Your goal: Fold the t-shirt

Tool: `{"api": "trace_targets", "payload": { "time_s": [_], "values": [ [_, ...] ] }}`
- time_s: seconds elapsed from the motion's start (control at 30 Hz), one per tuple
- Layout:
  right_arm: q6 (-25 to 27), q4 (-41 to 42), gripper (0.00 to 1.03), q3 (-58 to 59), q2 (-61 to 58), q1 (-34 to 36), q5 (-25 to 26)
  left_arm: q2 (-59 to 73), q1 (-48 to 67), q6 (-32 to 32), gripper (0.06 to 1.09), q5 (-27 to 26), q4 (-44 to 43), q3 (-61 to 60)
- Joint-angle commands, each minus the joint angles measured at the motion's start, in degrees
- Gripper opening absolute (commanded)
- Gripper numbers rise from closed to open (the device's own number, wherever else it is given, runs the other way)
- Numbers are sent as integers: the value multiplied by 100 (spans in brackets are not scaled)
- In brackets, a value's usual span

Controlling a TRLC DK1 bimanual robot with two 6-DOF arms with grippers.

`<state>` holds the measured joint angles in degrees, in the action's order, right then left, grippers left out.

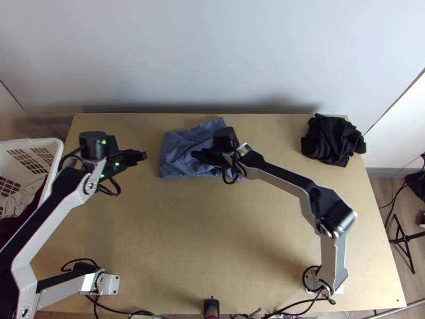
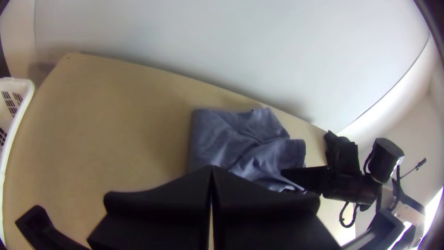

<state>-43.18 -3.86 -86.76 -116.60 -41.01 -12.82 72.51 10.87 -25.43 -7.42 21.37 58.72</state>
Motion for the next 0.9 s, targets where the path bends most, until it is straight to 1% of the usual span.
{"api": "trace_targets", "payload": {
  "time_s": [0.0, 0.13, 0.2, 0.27, 0.37, 0.43, 0.5, 0.57, 0.6, 0.73, 0.8, 0.87],
  "values": [
    [55, -212, 3, -1018, -751, -91, 201, 545, 143, -401, 9, -23, -836, -282],
    [64, -247, 3, -1009, -777, -29, 245, 1090, 284, -480, 9, -313, -1117, -1],
    [64, -256, 3, -1001, -795, 15, 280, 1468, 389, -542, 9, -348, -1126, 228],
    [55, -256, 3, -992, -803, 50, 315, 1819, 468, -726, 9, -374, -1319, 404],
    [64, -265, 3, -965, -795, 76, 447, 2329, 556, -1034, 9, -506, -1521, 781],
    [196, -317, 3, -939, -803, 76, 535, 2645, 609, -1280, 9, -585, -1548, 1054],
    [249, -317, 3, -886, -830, 85, 561, 2918, 618, -1623, 9, -787, -1636, 1221],
    [301, -326, 3, -869, -909, 102, 658, 3164, 618, -2018, 9, -972, -1926, 1256],
    [363, -361, 3, -869, -962, 102, 728, 3261, 635, -2089, 9, -989, -2013, 1256],
    [477, -695, 3, -869, -1049, 102, 790, 3375, 670, -2115, 9, -989, -2110, 1221],
    [662, -994, 3, -851, -1067, 120, 816, 3269, 653, -2045, 9, -981, -2101, 1133],
    [811, -1293, 3, -842, -1067, 208, 957, 3146, 600, -2036, 9, -989, -2110, 1010]
  ]
}}
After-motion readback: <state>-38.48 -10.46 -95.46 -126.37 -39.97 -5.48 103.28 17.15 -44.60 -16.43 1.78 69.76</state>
